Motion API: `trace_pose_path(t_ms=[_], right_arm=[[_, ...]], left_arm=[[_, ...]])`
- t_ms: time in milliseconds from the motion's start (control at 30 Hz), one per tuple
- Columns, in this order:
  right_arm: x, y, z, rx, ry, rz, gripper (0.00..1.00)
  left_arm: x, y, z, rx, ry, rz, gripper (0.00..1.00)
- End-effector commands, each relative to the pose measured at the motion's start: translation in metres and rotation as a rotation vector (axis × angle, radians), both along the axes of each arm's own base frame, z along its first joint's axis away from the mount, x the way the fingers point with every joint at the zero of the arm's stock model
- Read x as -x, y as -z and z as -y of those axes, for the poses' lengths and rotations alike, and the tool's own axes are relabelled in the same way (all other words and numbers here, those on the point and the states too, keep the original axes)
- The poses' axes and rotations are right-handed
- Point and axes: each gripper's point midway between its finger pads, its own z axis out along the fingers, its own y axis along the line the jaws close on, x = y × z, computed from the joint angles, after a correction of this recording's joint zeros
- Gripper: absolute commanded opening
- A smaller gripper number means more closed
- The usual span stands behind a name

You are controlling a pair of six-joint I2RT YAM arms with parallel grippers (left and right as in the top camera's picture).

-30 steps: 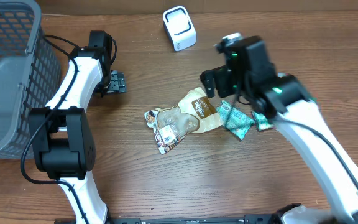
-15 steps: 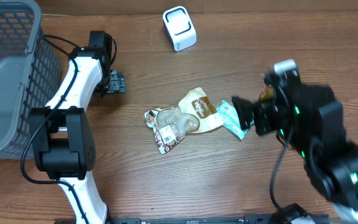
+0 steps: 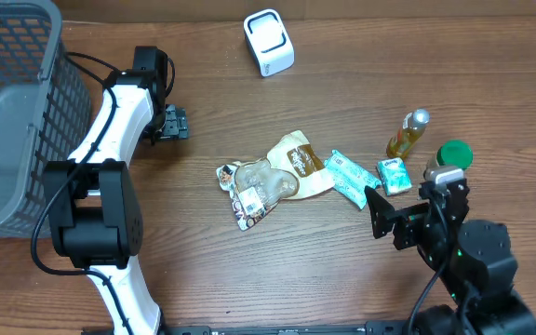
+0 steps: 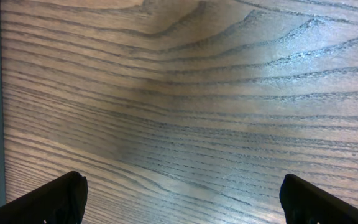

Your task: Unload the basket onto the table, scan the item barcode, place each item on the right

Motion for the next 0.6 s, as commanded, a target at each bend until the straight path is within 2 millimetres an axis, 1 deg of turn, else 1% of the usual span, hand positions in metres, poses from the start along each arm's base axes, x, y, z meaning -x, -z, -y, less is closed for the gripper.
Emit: trace_pose_path(t_ms=[0,133,467,567], right_arm=[[0.003,0.012,-0.001,-0.039,-0.027,0.047,1.00],[0.004,0.010,0.001,-0.071,-0.028,0.144,1.00],[0.014,-0.005,0.008,-0.126,-0.038,0.396,1.00],[0.014,-0.015,0.010,-0.133,-0.044,0.499,1.00]], left_arm=[[-0.005,-0.011,-0.002,-0.013,0.002,0.030,0.99],[-0.005,-0.011,-0.002,-0.013,0.002,0.030,0.99],[-0.005,-0.011,-0.002,-0.013,0.002,0.030,1.00],[-0.005,-0.011,-0.002,-0.013,0.002,0.030,1.00]])
